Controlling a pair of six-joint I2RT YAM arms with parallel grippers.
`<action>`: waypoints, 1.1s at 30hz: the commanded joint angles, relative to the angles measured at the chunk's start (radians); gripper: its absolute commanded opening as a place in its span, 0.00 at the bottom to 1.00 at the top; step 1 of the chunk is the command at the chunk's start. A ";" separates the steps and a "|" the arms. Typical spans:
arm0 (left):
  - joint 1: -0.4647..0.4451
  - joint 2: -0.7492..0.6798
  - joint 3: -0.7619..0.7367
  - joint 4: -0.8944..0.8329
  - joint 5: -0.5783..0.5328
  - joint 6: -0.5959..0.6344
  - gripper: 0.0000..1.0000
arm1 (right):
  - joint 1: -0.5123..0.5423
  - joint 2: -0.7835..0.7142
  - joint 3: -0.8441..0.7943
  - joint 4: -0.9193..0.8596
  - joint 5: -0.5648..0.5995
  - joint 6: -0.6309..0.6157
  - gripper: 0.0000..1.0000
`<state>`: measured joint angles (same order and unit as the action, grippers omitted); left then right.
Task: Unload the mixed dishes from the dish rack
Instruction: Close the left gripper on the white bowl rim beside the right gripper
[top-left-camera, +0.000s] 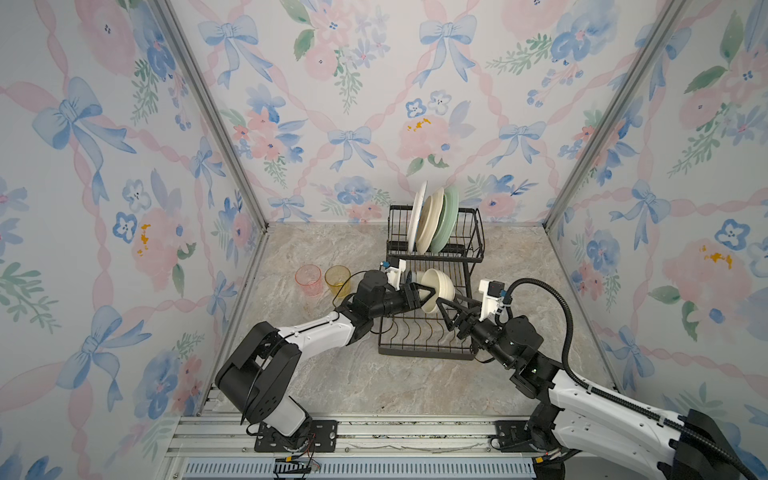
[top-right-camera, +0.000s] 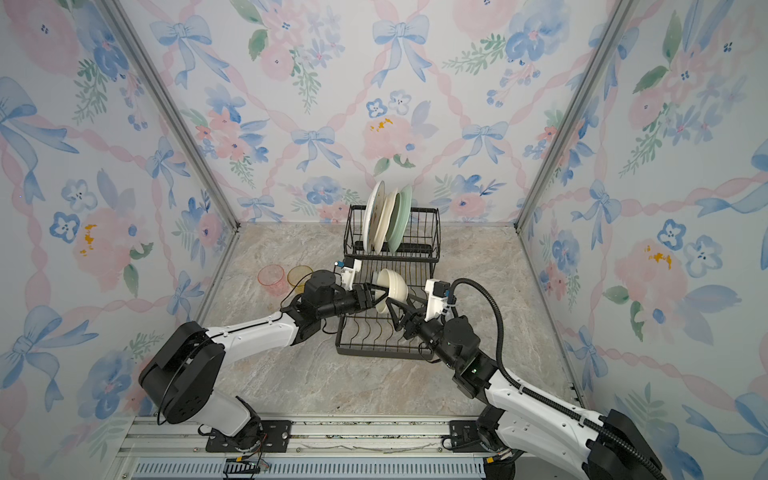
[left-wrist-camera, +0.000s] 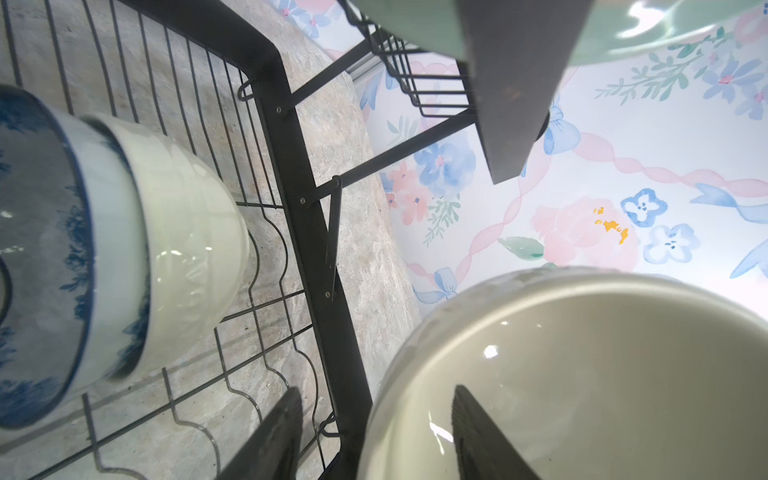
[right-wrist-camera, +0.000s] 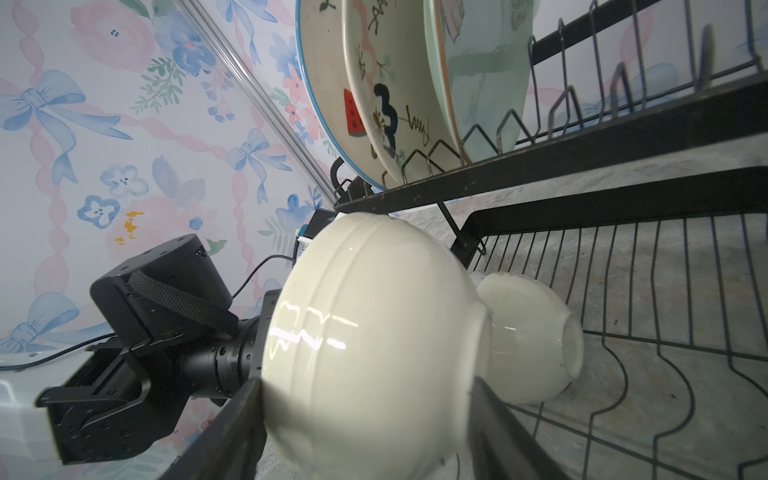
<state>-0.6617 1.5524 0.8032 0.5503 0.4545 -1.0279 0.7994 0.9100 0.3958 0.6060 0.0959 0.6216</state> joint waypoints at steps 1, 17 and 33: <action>-0.008 0.009 -0.005 0.060 0.033 -0.021 0.50 | 0.014 0.007 0.043 0.132 -0.021 0.028 0.51; -0.014 -0.012 -0.013 0.068 0.026 -0.023 0.00 | 0.018 0.036 0.057 0.109 -0.054 0.018 0.61; -0.029 -0.053 -0.042 0.067 0.006 -0.014 0.00 | 0.030 -0.027 0.059 0.014 -0.035 -0.040 0.95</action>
<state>-0.6777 1.5452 0.7784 0.5968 0.4664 -1.0748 0.8024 0.9096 0.4030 0.6106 0.1017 0.6163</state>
